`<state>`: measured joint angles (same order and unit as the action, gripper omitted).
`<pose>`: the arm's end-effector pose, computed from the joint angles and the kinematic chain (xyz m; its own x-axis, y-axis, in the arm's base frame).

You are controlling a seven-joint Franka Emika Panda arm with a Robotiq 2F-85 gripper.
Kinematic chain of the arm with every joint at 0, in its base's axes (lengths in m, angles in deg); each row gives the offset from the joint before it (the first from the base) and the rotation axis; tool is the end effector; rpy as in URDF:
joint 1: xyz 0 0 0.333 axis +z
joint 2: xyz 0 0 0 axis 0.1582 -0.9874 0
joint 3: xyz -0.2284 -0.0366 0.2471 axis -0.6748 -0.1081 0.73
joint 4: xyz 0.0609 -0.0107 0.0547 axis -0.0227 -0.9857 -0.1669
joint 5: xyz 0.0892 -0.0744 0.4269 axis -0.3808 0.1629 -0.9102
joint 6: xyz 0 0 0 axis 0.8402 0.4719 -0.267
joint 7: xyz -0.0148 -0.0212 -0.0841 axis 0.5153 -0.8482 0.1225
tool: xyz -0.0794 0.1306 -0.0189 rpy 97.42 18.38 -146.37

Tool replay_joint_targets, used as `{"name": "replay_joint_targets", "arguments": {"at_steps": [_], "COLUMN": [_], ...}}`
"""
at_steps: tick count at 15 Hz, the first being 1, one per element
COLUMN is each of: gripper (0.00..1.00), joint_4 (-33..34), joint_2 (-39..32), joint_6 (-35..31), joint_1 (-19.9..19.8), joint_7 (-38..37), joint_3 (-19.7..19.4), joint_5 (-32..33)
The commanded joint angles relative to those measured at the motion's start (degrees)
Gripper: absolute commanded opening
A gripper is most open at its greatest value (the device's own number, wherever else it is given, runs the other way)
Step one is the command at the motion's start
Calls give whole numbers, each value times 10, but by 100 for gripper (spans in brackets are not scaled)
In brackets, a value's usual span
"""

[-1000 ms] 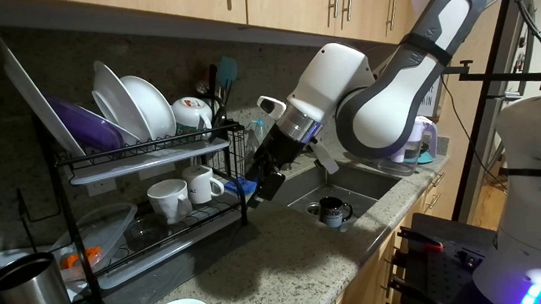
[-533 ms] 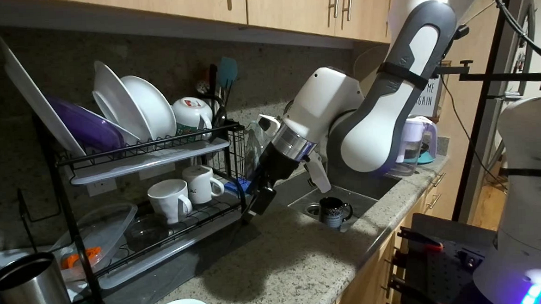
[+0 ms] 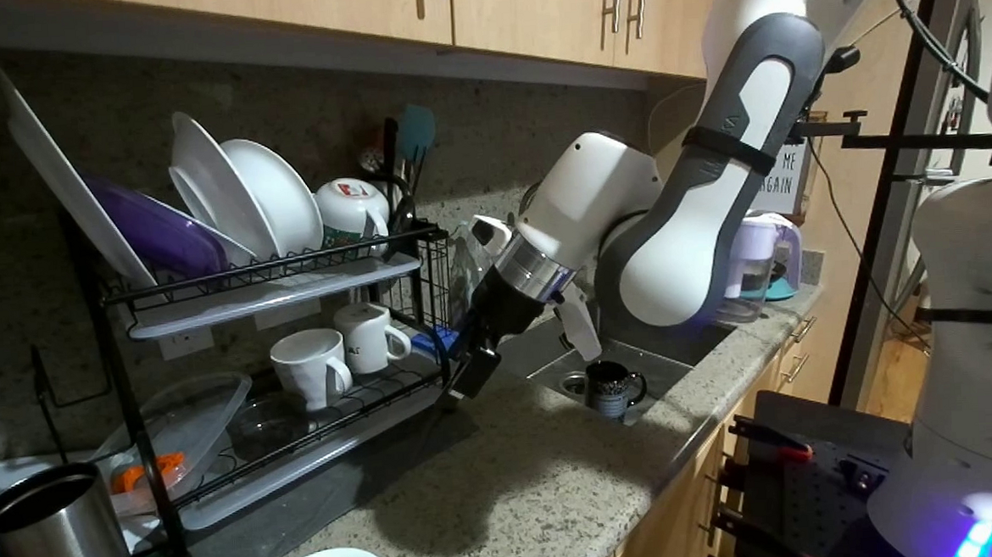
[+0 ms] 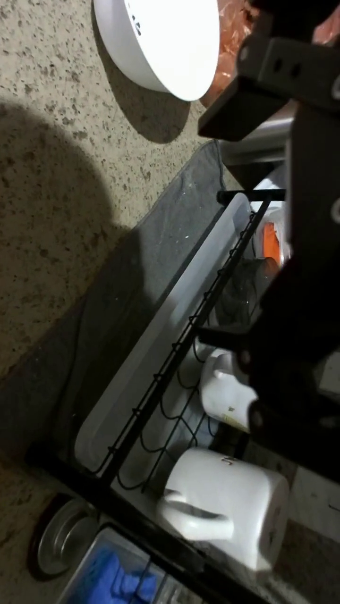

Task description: Take the mug from the bottom left of the dish drying rack and place it on the countertop

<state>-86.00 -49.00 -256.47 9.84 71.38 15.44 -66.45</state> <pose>0.4956 0.1772 0.2223 0.6612 0.4829 0.5742 0.5026 -0.8533 0.1389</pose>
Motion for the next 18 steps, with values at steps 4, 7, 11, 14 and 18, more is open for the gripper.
{"name": "replay_joint_targets", "arguments": {"at_steps": [4, 7, 11, 14, 18], "gripper": [100, 100, 100, 100, 100], "joint_4": [84, 135, 177, 192, 202], "joint_2": [-76, -114, -159, -181, -201], "joint_6": [-57, -54, -54, -54, -54], "joint_1": [73, 109, 181, 260, 360], "joint_7": [15, 13, 23, 24, 15], "joint_3": [-36, -49, -111, -192, -293], "joint_5": [-116, -136, -171, -218, -258]}}
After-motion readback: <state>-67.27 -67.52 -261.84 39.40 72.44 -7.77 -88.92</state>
